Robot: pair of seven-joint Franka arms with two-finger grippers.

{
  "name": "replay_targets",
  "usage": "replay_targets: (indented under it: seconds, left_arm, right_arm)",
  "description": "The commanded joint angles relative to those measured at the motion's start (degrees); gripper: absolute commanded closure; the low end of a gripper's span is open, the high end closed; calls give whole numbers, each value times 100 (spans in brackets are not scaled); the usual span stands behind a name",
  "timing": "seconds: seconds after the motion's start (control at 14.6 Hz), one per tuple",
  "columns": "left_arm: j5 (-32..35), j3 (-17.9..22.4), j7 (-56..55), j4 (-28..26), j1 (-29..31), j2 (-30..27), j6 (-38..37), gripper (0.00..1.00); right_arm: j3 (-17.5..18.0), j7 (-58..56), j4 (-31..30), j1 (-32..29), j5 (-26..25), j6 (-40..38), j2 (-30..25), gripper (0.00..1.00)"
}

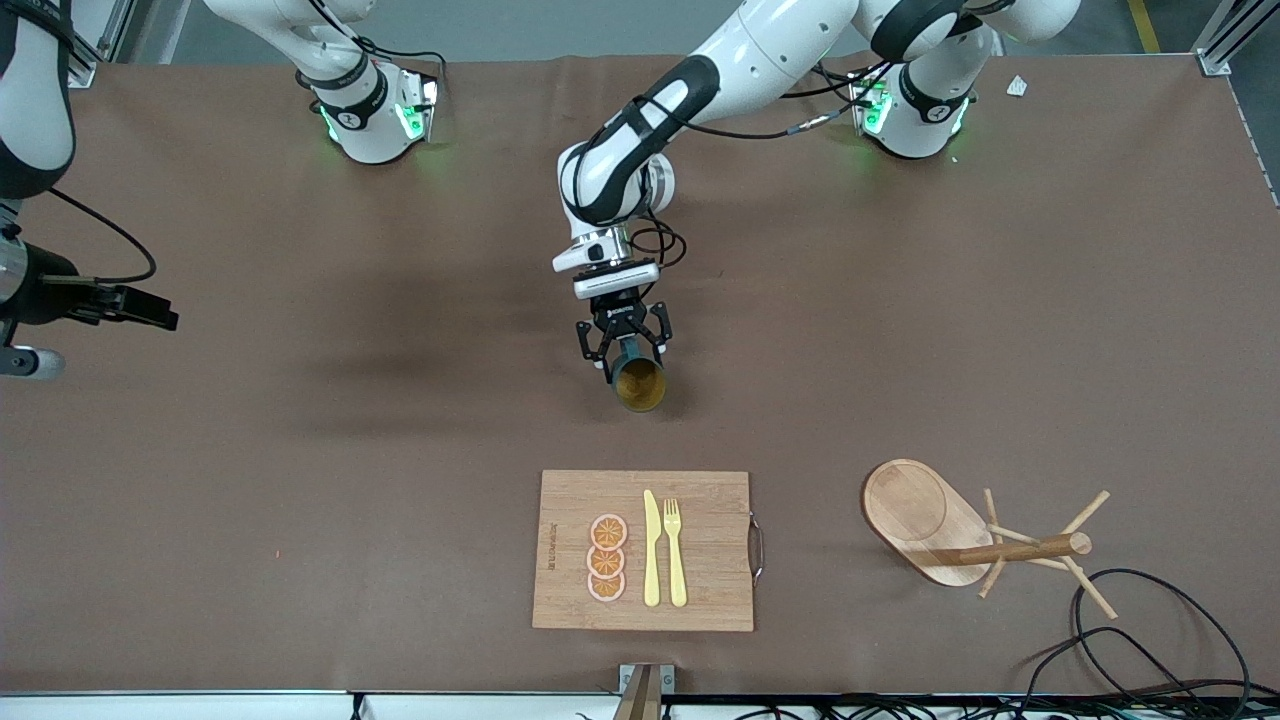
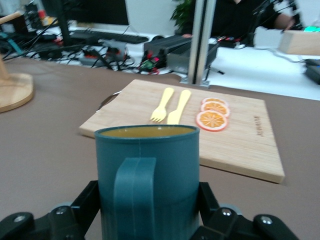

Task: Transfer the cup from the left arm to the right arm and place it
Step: 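Set the mug down with the left gripper while the right gripper approaches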

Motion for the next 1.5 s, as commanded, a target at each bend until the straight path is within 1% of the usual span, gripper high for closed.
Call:
replay_targets:
  seconds: [0.0,0.14,0.27,0.41,0.48,0.55,0.62,0.82,0.96,1.09,1.3,1.44]
  left_arm:
    - [580,63,-136,85,-82,237,-119,20]
    - [1081,63,-180,94,-47,378,-128,20]
    - [1145,63,-198,94,-47,396,-128,20]
    - [1180,71,-189,51,-82,431,-128,10]
    - [1206,71,-189,50,-108,501,-137,7]
    - [1206,71,-189,50,-152,519,-180,0]
    - [1197,63,-198,42,-170,511,-189,0]
    - [1101,-25,-503,-64,-336,449,-339,0]
    - [830,-191,-760,-108,-494,388,-487,0]
    - [409,-463,-778,-125,-626,370,-978,0]
    - [-128,-1043,-708,-213,-636,265,-1795,0]
    - [-646,-1255,-699,-205,-636,90,-1921,0]
  right_arm:
    - [30,59,18,137,79,119,229,0]
    - [39,77,-8,172,132,295,440,0]
    - [30,365,-114,330,272,497,494,0]
    - [30,656,-123,462,299,507,538,0]
    - [30,665,-131,497,351,533,555,0]
    - [30,700,-140,524,456,585,608,0]
    - [30,823,-149,559,562,638,634,0]
    - [30,894,-228,778,580,674,687,0]
    - [39,894,-368,980,589,874,705,0]
    - [39,903,-544,1147,598,1095,705,0]
    - [39,903,-807,1481,598,1533,705,0]
    - [48,903,-826,1622,607,1640,801,0]
